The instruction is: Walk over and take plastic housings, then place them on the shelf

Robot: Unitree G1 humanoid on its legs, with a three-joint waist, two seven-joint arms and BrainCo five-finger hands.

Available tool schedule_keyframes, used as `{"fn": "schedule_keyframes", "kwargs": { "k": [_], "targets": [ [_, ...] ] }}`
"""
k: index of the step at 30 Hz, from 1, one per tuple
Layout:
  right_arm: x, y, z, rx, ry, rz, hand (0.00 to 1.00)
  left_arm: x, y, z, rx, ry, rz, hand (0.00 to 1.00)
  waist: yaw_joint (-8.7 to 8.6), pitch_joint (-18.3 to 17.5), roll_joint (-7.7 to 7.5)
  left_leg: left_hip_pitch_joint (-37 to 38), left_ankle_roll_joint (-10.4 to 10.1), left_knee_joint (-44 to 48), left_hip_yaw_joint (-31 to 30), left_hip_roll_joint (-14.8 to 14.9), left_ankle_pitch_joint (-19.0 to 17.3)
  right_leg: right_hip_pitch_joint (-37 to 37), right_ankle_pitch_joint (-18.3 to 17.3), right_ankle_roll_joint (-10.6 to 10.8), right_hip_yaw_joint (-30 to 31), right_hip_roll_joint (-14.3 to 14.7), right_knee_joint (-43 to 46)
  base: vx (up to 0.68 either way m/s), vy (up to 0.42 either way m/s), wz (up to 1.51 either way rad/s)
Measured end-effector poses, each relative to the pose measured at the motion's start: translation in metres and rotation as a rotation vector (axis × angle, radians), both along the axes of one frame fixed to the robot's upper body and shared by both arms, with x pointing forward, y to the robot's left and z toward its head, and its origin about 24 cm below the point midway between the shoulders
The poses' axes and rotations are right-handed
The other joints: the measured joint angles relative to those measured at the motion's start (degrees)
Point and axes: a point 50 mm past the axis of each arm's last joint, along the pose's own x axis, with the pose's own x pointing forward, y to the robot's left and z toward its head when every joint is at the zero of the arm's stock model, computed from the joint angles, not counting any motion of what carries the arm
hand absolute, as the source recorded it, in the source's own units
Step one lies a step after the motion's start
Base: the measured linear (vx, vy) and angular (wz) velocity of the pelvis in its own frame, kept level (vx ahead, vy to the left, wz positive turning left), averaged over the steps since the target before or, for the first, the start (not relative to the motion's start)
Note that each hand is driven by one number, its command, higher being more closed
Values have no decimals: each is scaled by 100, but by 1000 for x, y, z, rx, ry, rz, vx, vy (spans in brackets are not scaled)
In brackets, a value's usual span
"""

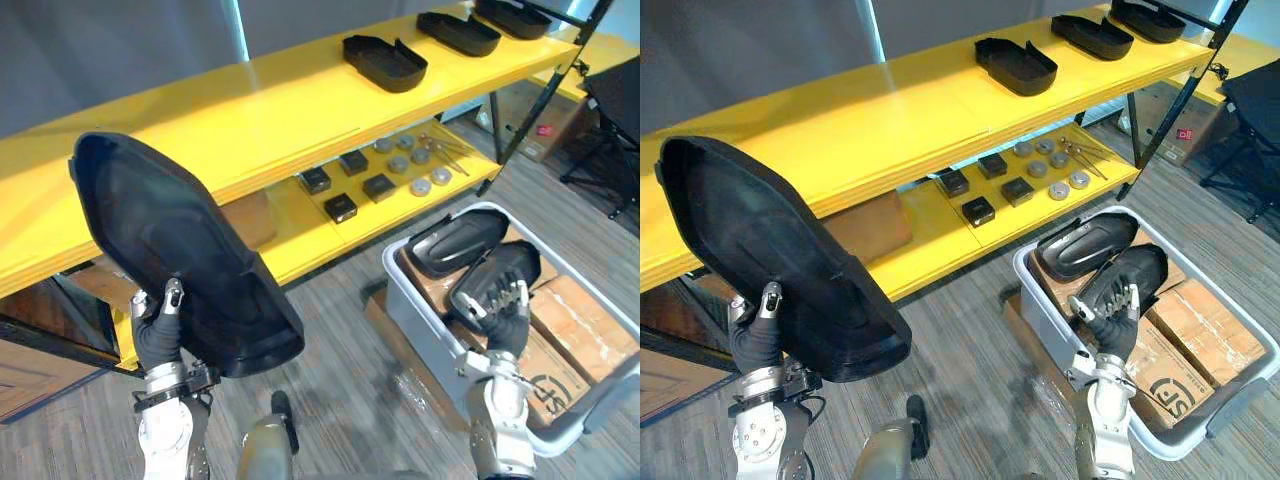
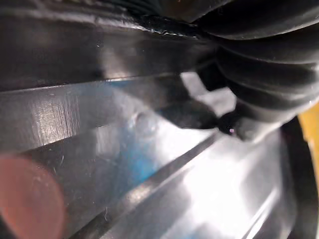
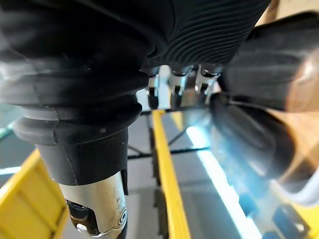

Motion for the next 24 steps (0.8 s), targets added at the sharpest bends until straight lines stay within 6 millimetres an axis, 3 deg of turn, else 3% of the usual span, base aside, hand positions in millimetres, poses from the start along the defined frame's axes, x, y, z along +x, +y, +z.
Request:
{"fn": "schedule_keyframes", "kwargs": {
  "k": [2, 4, 6, 7, 8, 9, 10, 11, 14, 15, 18, 20, 21, 22, 23, 24],
  "targets": [
    [0, 4, 0, 22, -13, -7, 0, -2, 2, -2, -33, 3, 5, 100, 61, 31, -54, -110, 26, 378, -27, -9, -281, 63, -143, 29, -9, -62, 87, 61, 139, 14],
    [-2, 11, -4, 54, -3, -10, 0, -3, 4, -2, -26, 7, 12, 100, 191, 90, -289, -73, 156, 685, 73, -153, -658, 303, -111, -163, -47, -206, 38, 173, 153, 13],
    [-5, 12, -8, 59, 16, 7, 0, -3, 3, -3, -28, 7, 8, 100, 172, 95, -291, -72, 178, 800, -57, -267, -859, 121, 204, -686, 253, -337, 687, 264, 198, 49],
    [-9, 14, -13, 49, 48, 30, 0, -2, 3, -1, -5, 2, 9, 100, 116, 86, -315, 53, 231, 583, -200, -425, -915, -340, 962, -1314, 829, -389, 1477, 414, 316, 70],
    [-10, 15, -15, 39, 65, 38, 0, 0, 3, 2, 10, -4, 14, 100, 58, 66, -351, 185, 272, 313, -321, -550, -880, -633, 1598, -1269, 1251, -369, 1915, 419, 284, 75],
    [-11, 15, -16, 39, 71, 42, 0, 1, 4, 4, 26, -11, 18, 100, -2, 42, -381, 275, 327, 110, -446, -606, -810, -819, 1538, -1034, 1524, -266, 2204, 367, 146, 91],
    [-14, 15, -19, 40, 81, 46, 0, 5, 3, 9, 37, -33, 32, 100, -142, 25, -405, 507, 396, -314, -720, -760, -666, -1129, 865, -804, 1878, 94, 2579, 373, 97, 110],
    [-16, 12, -19, 37, 81, 37, 0, 10, 2, 14, 47, -59, 47, 100, -206, 20, -410, 857, 373, -767, -901, -854, -501, -1328, 473, -785, 1992, 433, 2534, 300, 82, 101],
    [-24, -4, -10, 10, 45, -15, 0, 20, -4, 28, 71, -134, 71, 100, -261, -88, -271, 1406, 310, -1361, -1239, -892, -403, -1955, 110, -977, 1984, 969, 1435, 423, 64, 66],
    [-24, -7, -8, 4, 36, -27, 0, 23, -5, 32, 74, -149, 71, 100, -312, -104, -240, 1445, 299, -1384, -1329, -889, -409, -2090, 113, -978, 2025, 998, 1190, 368, -15, 70],
    [-28, -19, -4, -10, 25, -72, 0, 36, -10, 41, 72, -191, 52, 100, -512, -107, -160, 1702, 78, -1321, -1739, -748, -550, -2652, 435, -827, 2902, 1165, 212, 349, -127, 84],
    [-34, -21, -7, -7, 38, -82, 0, 42, -15, 36, 94, -152, 31, 100, -643, -115, -175, 1827, -252, -1013, -1929, -570, -803, -2637, 949, -815, 3276, 1189, -450, 328, -269, 95],
    [-39, -22, -8, -9, 46, -88, 0, 42, -17, 33, 103, -131, 18, 100, -660, -152, -235, 1843, -400, -754, -1957, -498, -1001, -2559, 1321, -861, 3355, 1183, -543, 310, -390, 101],
    [-45, -20, -6, -21, 49, -94, 0, 40, -21, 29, 110, -112, -1, 100, -691, -244, -389, 1835, -562, -446, -1848, -416, -1365, -2365, 2276, -973, 3442, 1131, -438, 247, -329, 107],
    [-47, -21, -4, -34, 41, -95, 0, 38, -21, 26, 115, -99, -2, 100, -696, -309, -378, 1864, -598, -332, -1754, -313, -1610, -2225, 1838, -597, 3394, 1127, -365, 343, -522, 64],
    [-40, -24, 5, -67, 6, -90, 0, 31, -24, 16, 78, -58, 0, 100, -582, -377, -118, 1958, -775, -175, -1674, 131, -1814, -2082, 1528, -532, 3363, 1478, -404, 236, -373, 11]
  ]
}}
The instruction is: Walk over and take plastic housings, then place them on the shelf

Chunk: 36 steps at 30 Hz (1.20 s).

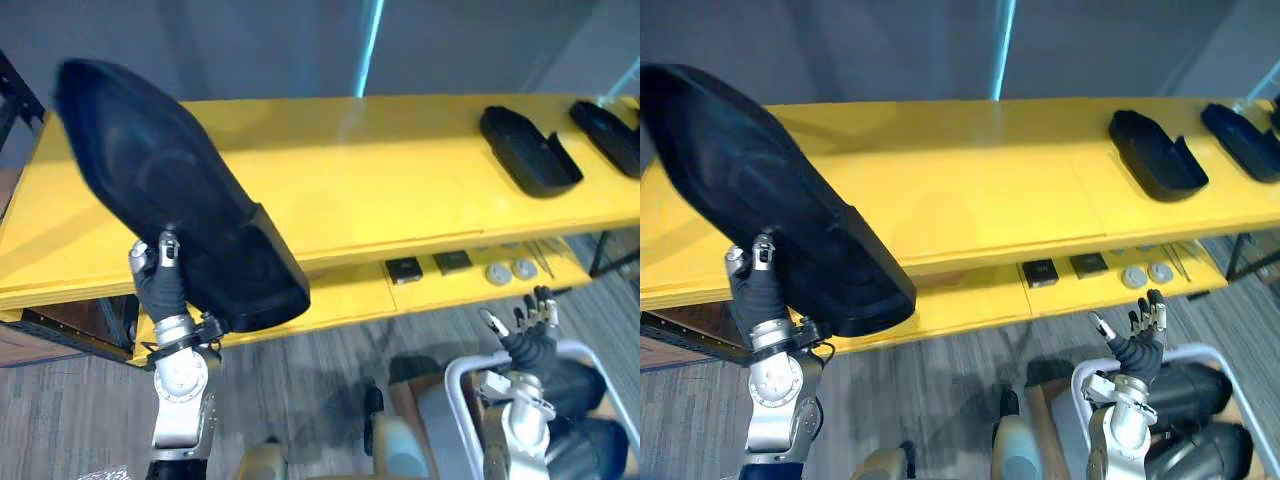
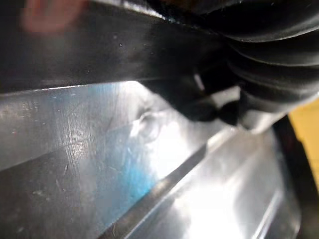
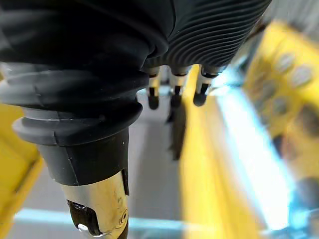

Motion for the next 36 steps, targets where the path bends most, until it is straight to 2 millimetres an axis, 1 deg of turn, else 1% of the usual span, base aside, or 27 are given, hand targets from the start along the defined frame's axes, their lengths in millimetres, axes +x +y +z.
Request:
{"fn": "schedule_keyframes", "kwargs": {
  "k": [1, 2, 3, 4, 5, 6, 7, 8, 9, 10, 11, 12, 13, 15, 16, 17, 18, 21, 22, 23, 25, 26, 28, 29, 31, 34, 36],
  "targets": [
    [7, -3, 12, -35, -50, 8, 0, -6, -3, -9, -23, 47, -8, 100, 53, -147, 222, -9, -104, -63, 65, 267, 86, 34, -39, -105, -100, 212, -68, 273, -421, -6],
    [9, -5, 18, -53, -75, 9, 0, -7, -4, -11, -22, 59, -19, 100, 55, -187, 286, 39, -139, -184, 146, 322, 174, 37, -71, -156, -144, 243, -67, 202, -258, 9],
    [15, -8, 30, -82, -124, 14, 0, -7, -4, -12, -14, 65, -35, 100, 68, -213, 361, 196, -196, -447, 301, 366, 399, 31, -153, -241, -156, 278, -11, 161, -234, 14],
    [21, -9, 37, -96, -158, 22, 0, -7, -2, -11, -8, 61, -34, 100, 74, -179, 395, 138, -166, -223, 348, 376, 578, 90, -228, -295, -167, 280, 10, 139, -222, 5],
    [22, -9, 40, -101, -167, 26, 0, -6, 0, -10, -8, 60, -27, 100, 77, -160, 407, 47, -136, 59, 348, 391, 652, 154, -257, -323, -181, 278, -5, 73, -187, 10],
    [24, -10, 43, -110, -178, 30, 0, -5, 3, -8, -11, 52, -23, 100, 62, -98, 433, -213, -113, 785, 343, 450, 877, 400, -292, -368, -240, 272, -104, 70, -134, 19],
    [22, -12, 43, -114, -177, 20, 0, -4, 6, -6, -2, 42, -17, 100, 38, -29, 350, -446, -93, 1213, 333, 489, 905, 661, -316, -414, -264, 214, -283, 83, -117, 17],
    [21, -15, 46, -117, -188, 2, 0, -4, 8, -4, 7, 35, -19, 100, 60, -32, 356, -455, -30, 1005, 456, 456, 759, 781, -312, -429, -265, 164, -405, 61, -54, 5],
    [20, -18, 49, -121, -201, -9, 0, -4, 8, -2, 13, 28, -23, 100, 60, -37, 375, -448, 20, 709, 496, 405, 730, 798, -300, -415, -267, 131, -466, 29, -2, -6],
    [17, -25, 57, -149, -237, -34, 0, -4, 6, 3, 24, 0, -48, 100, 28, -63, 467, -432, 106, -138, 462, 272, 834, 773, -286, -376, -262, 95, -534, 18, 73, -18],
    [15, -29, 65, -182, -266, -43, 0, -5, 4, 10, 41, -35, -70, 100, 39, -44, 559, -418, -5, -597, 435, 189, 1126, 684, -275, -281, -176, 105, -554, 24, 109, -29],
    [15, -28, 66, -185, -270, -42, 0, -5, 4, 12, 56, -43, -79, 100, 40, -41, 525, -393, 1, -644, 548, 148, 1129, 660, -271, -254, -84, 71, -603, 71, 153, -49],
    [15, -26, 72, -192, -297, -33, 0, -2, 5, 18, 94, -65, -105, 100, 4, -5, 464, -331, 23, -764, 726, 29, 1156, 673, -131, -132, 40, -25, -799, 67, 123, -41],
    [16, -23, 79, -196, -328, -23, 0, 3, 4, 25, 138, -90, -143, 100, -59, 44, 375, -337, 53, -765, 886, -28, 1140, 677, -5, -67, 134, -104, -998, 107, 134, -38],
    [16, -21, 84, -204, -352, -5, 0, 8, 1, 33, 185, -115, -189, 100, -96, 41, 313, -321, 63, -771, 1010, -67, 1140, 680, 149, 22, 248, -132, -1126, 140, 115, -36],
    [16, -19, 87, -210, -362, 9, 0, 11, 0, 37, 205, -124, -207, 100, -133, 36, 303, -316, 64, -781, 1051, -80, 1140, 679, 175, 31, 276, -139, -1167, 160, 86, -39],
    [17, -14, 91, -221, -377, 43, 0, 17, -5, 44, 241, -136, -253, 100, -192, 39, 302, -248, 64, -812, 1116, -114, 1140, 688, 193, 44, 361, -141, -1202, 123, 53, -33],
    [21, -8, 92, -251, -357, 124, 0, 34, -19, 58, 309, -150, -331, 100, -323, 35, 335, 43, 64, -1034, 1270, -114, 1140, 739, 195, 46, 441, -115, -1206, 131, 9, -38],
    [22, -7, 92, -267, -343, 157, 0, 44, -27, 62, 311, -141, -383, 100, -430, 46, 362, 174, 64, -1158, 1289, -122, 1140, 781, 195, 46, 450, -106, -1206, 61, -5, -18],
    [23, -7, 92, -275, -335, 174, 0, 49, -30, 62, 315, -128, -402, 100, -489, 40, 372, 226, 64, -1212, 1316, -128, 1140, 788, 195, 46, 466, -104, -1205, 64, 6, -30],
    [25, -5, 93, -294, -323, 217, 0, 72, -38, 63, 305, -57, -452, 100, -632, 24, 413, 386, 65, -1342, 1431, -168, 1140, 780, 195, 46, 578, -112, -1200, 32, 17, -30],
    [25, -5, 93, -299, -322, 228, 0, 78, -38, 63, 296, -37, -456, 100, -695, 23, 420, 397, 65, -1358, 1434, -184, 1140, 774, 195, 46, 584, -122, -1197, 4, 21, -21],
    [27, -1, 93, -301, -319, 279, 0, 102, -36, 59, 265, 61, -448, 100, -770, 28, 434, 512, 67, -1423, 1599, -201, 1142, 732, 195, 48, 736, -110, -1178, -20, 20, -33],
    [28, 2, 93, -300, -319, 303, 0, 108, -33, 57, 264, 89, -441, 100, -805, 31, 442, 533, 68, -1442, 1624, -203, 1142, 720, 195, 48, 763, -106, -1165, -42, 4, -38],
    [33, 11, 92, -304, -310, 399, 0, 131, -20, 56, 271, 183, -378, 100, -918, 51, 488, 578, 123, -1525, 1733, -243, 1179, 631, 215, 81, 890, -103, -1130, -49, -3, -24],
    [37, 21, 89, -282, -286, 505, 0, 149, -10, 59, 245, 249, -307, 100, -1037, 72, 583, 567, 150, -1564, 1887, -292, 1198, 502, 273, 110, 1053, -126, -1151, -53, 17, -24],
    [40, 27, 86, -276, -273, 547, 0, 157, -5, 56, 224, 294, -280, 100, -1121, 83, 605, 559, 162, -1570, 1907, -305, 1205, 500, 312, 116, 1076, -139, -1202, -29, 13, -15]
  ]
}}
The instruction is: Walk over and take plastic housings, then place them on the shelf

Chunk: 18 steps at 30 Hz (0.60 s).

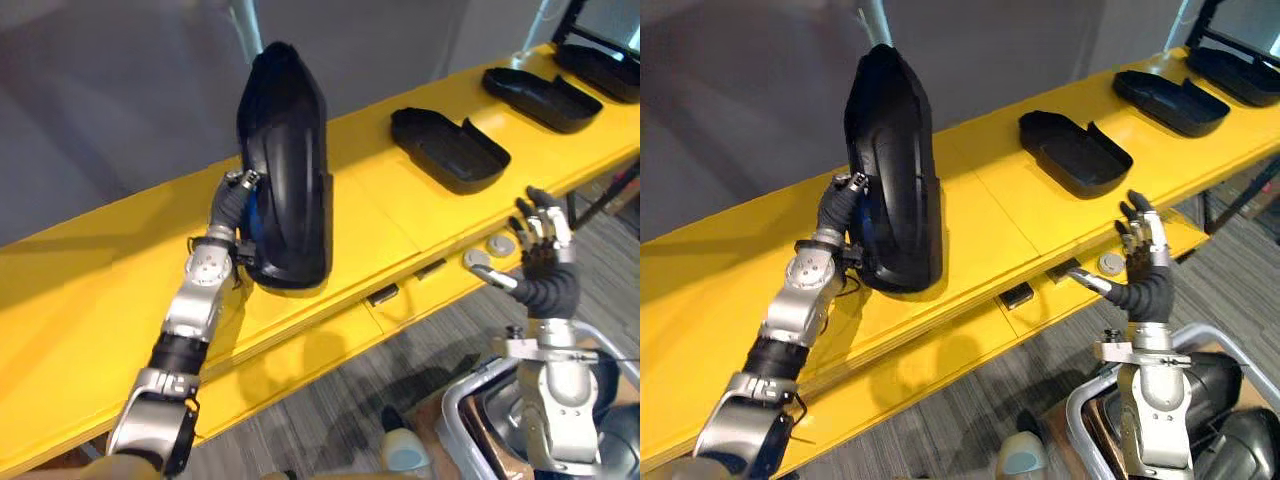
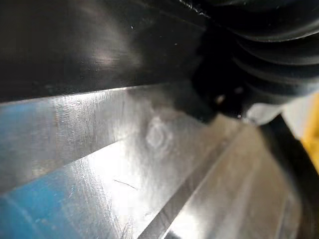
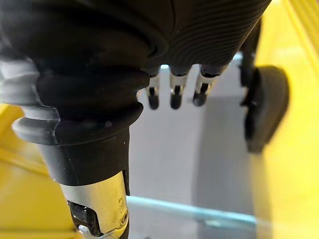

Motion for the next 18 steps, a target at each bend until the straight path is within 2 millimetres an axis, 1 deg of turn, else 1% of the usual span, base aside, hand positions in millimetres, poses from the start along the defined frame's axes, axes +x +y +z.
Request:
{"fn": "schedule_keyframes", "kwargs": {
  "k": [1, 3, 4, 6, 8, 9, 10, 11, 12, 13, 15, 18],
  "targets": [
    [1, 5, -2, -5, 21, 42, 0, 7, 2, -5, -16, 57, 44, 100, -58, 2, 5, 1, 1, -2, 43, -1, 1, -13, 37, 5, 48, 2, -40, -21, 9, -12],
    [2, 9, -3, -10, 34, 78, 0, 12, 3, -9, -14, 106, 84, 100, -113, 28, 10, -3, 3, -2, 78, -15, 2, -37, 55, 14, 86, -6, -49, -21, 11, -12],
    [4, 12, -3, -13, 40, 105, 0, 15, 6, -12, -17, 139, 117, 100, -179, 72, 22, -11, 4, -2, 98, -32, 2, -72, 58, 20, 108, -20, -42, -32, 15, -12],
    [5, 12, -1, -12, 35, 115, 0, 20, 7, -8, -46, 164, 157, 100, -207, 238, 27, -40, 12, 9, 140, -66, 7, -149, 65, 32, 177, -40, -15, -42, 14, -10],
    [9, 16, 5, -9, 11, 135, 0, 28, 12, 11, -49, 161, 217, 100, -310, 507, -8, -294, 41, 108, 148, -121, 24, -433, 71, 44, 237, -82, 131, -73, 3, -2],
    [11, 18, 7, -9, 1, 146, 0, 30, 15, 15, -51, 164, 234, 100, -342, 605, -19, -344, 49, 137, 146, -131, 29, -490, 73, 47, 245, -89, 183, -85, -13, -3],
    [13, 21, 12, 1, -15, 164, 0, 33, 17, 22, -49, 178, 264, 100, -383, 799, -37, -426, 49, 242, 136, -127, 29, -608, 71, 45, 276, -79, 298, -70, -27, -8],
    [15, 24, 16, 11, -24, 182, 0, 34, 20, 28, -53, 176, 284, 100, -418, 971, -32, -491, 49, 304, 127, -125, 29, -704, 63, 37, 315, -62, 395, -72, -32, -10],
    [15, 24, 18, 11, -28, 185, 0, 34, 20, 35, -56, 152, 290, 100, -424, 1045, -17, -524, 49, 323, 126, -125, 28, -754, 55, 33, 326, -56, 446, -61, -38, -8],
    [16, 26, 20, 11, -29, 195, 0, 36, 23, 50, -60, 123, 305, 100, -436, 1168, -24, -600, 47, 413, 122, -120, 26, -868, -8, 45, 359, -44, 604, -55, -32, -3],
    [18, 32, 19, 11, -23, 220, 0, 35, 30, 56, -56, 115, 341, 100, -485, 1271, -32, -659, 45, 501, 122, -80, 5, -1038, -139, 34, 399, -8, 886, -55, -53, -4],
    [14, 35, 13, 18, 2, 233, 0, 34, 33, 57, -66, 115, 371, 100, -505, 1315, -28, -686, 77, 600, 121, -64, -69, -1203, -349, 25, 398, 46, 1286, -45, -41, 1]
  ]
}}
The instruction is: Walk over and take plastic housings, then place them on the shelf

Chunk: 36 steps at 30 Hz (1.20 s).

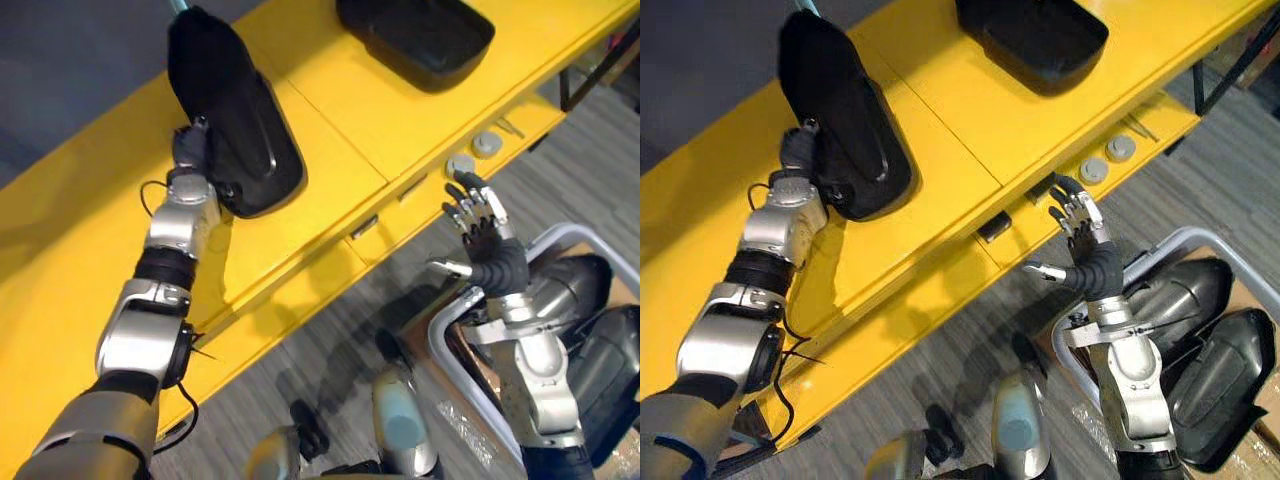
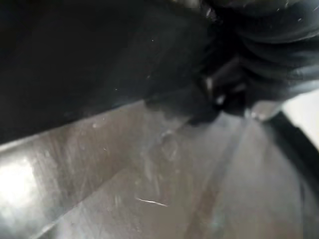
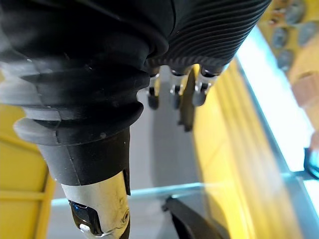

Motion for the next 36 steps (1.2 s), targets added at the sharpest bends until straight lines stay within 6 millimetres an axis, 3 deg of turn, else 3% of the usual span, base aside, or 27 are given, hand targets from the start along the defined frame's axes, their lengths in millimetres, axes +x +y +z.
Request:
{"fn": "schedule_keyframes", "kwargs": {
  "k": [1, 2, 14, 20, 29, 33, 36],
  "targets": [
    [-2, 2, -1, 6, 3, 5, 0, 0, 0, 0, -3, 4, 8, 100, -5, 15, -8, -4, 3, 8, -1, -3, -2, -56, -69, 1, 1, -12, 106, -41, -37, 6],
    [-2, 3, -2, 8, 7, 7, 0, 0, 1, 0, -6, 7, 11, 0, -4, 22, -6, -5, 5, 17, 0, -4, -4, -69, -92, 3, 2, -12, 140, -51, -42, 4],
    [-5, 15, -10, 25, 40, 50, 0, -2, 8, -3, -25, 29, 102, 0, 10, 18, 15, -19, -15, 71, -5, 38, -23, -183, -219, -19, -22, -8, 476, 8, -2, 0],
    [-7, 13, -14, 33, 55, 30, 0, -2, 15, -18, -20, 109, 143, 0, -21, -10, 60, 98, -27, 68, -147, 48, -32, 96, -198, 12, -172, -21, 253, -7, -11, 8],
    [-7, 14, -15, 44, 60, 22, 0, -9, 25, -23, -62, 100, 384, 0, -72, -128, 95, 104, -27, 20, -164, 41, -31, 201, -85, 49, -199, -46, 81, 11, 1, 1],
    [-10, 19, -20, 49, 80, 43, 0, -11, 23, -14, -93, -31, 450, 0, -111, -456, 77, 108, -26, -58, -156, 40, -30, 223, -54, 53, -197, -44, -37, 41, 12, 0],
    [-16, 19, -19, 64, 33, 48, 0, -16, 14, 18, -150, -295, 415, 0, -106, -560, 45, 334, -23, -167, -162, 1, -28, 460, -36, 68, -213, -67, -129, 29, 13, 0]
  ]
}}
